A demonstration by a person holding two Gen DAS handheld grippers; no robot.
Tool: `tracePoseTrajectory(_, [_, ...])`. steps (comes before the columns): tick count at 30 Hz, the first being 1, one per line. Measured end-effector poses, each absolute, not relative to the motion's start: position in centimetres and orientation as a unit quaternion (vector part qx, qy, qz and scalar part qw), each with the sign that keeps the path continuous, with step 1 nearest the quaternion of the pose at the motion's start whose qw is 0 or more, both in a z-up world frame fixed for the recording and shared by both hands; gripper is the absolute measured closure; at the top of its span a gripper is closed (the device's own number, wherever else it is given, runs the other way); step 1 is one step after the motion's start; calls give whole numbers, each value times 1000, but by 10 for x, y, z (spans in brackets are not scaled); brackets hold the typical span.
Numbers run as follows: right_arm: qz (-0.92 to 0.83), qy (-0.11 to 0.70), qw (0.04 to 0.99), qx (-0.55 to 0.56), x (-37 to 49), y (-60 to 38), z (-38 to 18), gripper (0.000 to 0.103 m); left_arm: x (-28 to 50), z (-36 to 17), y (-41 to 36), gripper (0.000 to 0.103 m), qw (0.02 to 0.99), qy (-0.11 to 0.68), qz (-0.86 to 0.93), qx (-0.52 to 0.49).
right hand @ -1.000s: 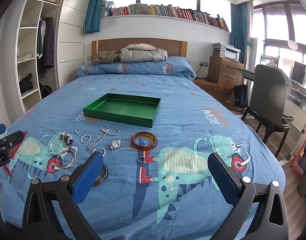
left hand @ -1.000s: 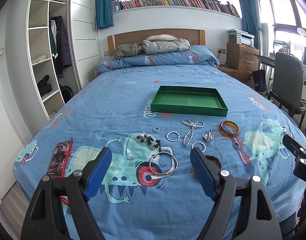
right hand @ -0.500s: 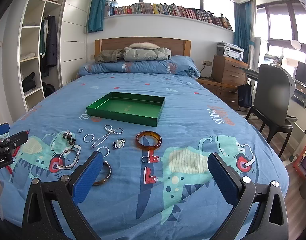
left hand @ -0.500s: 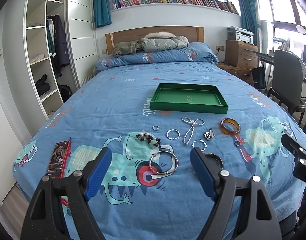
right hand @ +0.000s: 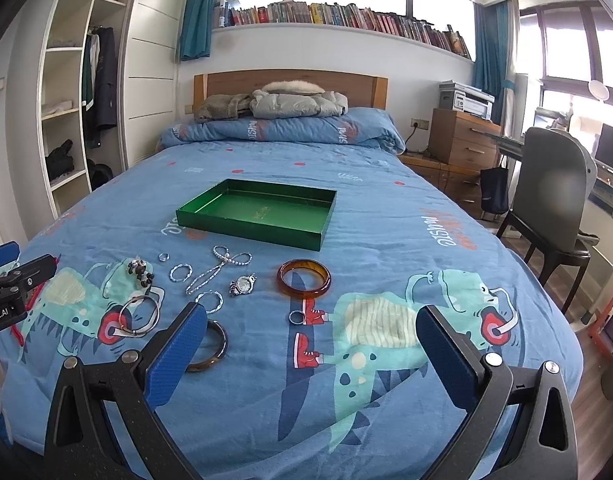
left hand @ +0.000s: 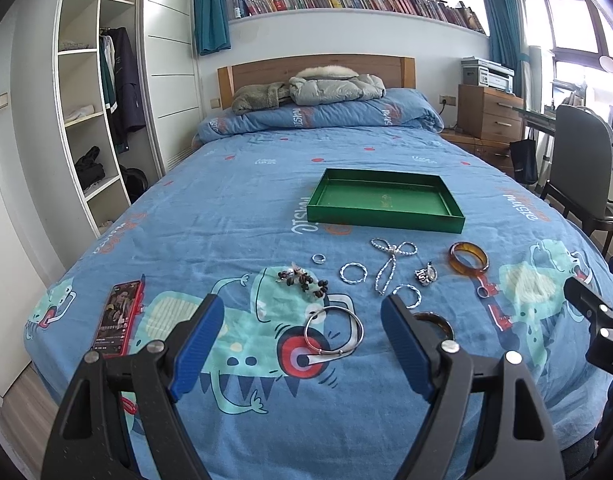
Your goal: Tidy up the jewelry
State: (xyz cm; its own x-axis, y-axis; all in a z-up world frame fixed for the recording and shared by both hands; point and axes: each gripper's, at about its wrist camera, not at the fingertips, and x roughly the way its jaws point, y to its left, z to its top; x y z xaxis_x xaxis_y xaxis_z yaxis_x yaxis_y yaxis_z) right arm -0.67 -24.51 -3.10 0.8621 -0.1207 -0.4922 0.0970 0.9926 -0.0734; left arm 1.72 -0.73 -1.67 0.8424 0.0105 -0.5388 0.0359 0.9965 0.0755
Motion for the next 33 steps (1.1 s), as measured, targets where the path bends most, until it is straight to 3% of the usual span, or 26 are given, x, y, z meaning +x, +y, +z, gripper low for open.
tracePoseTrajectory(33, [-44,272,961,-28,9,-234,-40,0,32,-20,10,23,955,295,-9,17])
